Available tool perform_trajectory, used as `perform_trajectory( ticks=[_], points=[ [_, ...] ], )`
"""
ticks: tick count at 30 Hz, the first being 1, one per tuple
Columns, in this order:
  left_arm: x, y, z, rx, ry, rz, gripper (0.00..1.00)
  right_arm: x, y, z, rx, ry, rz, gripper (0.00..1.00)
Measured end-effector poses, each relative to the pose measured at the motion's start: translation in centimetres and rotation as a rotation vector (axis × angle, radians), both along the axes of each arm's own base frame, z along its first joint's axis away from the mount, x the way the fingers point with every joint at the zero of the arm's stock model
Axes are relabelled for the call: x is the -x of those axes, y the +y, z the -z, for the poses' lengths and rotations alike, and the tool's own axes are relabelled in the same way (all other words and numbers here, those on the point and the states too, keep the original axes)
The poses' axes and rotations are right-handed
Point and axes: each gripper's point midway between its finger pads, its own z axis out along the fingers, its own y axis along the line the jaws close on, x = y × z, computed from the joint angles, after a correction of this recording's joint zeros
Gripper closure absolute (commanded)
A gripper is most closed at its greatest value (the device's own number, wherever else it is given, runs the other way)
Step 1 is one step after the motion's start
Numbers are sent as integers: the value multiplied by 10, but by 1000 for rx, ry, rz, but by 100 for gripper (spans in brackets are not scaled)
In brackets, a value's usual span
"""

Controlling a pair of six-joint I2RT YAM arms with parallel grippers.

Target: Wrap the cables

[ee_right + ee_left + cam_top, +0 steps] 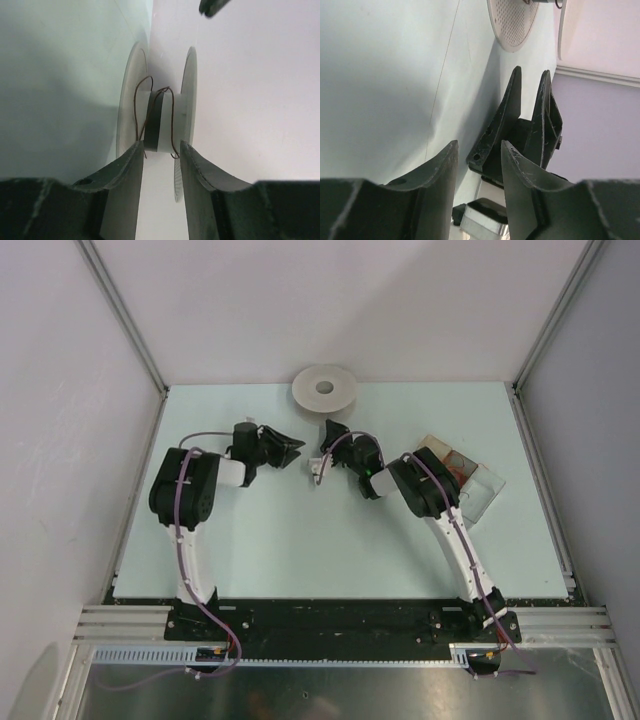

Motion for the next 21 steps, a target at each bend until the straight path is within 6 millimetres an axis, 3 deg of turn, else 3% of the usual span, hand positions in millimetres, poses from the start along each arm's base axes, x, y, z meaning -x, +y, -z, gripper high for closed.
perform_trajectory(
  ticks=[10,15,18,21],
  points=[
    [31,10,-20,-43,-38,21,51,61,27,2,-7,42,-72,52],
    [46,22,-56,-118,-128,52,45,88,39,-3,-27,128,-72,37],
    [55,33,-94,-205,-235,85,27,95,42,-38,-84,173,-46,21],
    [69,45,-134,-312,-343,123,6,96,32,-111,-199,176,3,9]
  ],
)
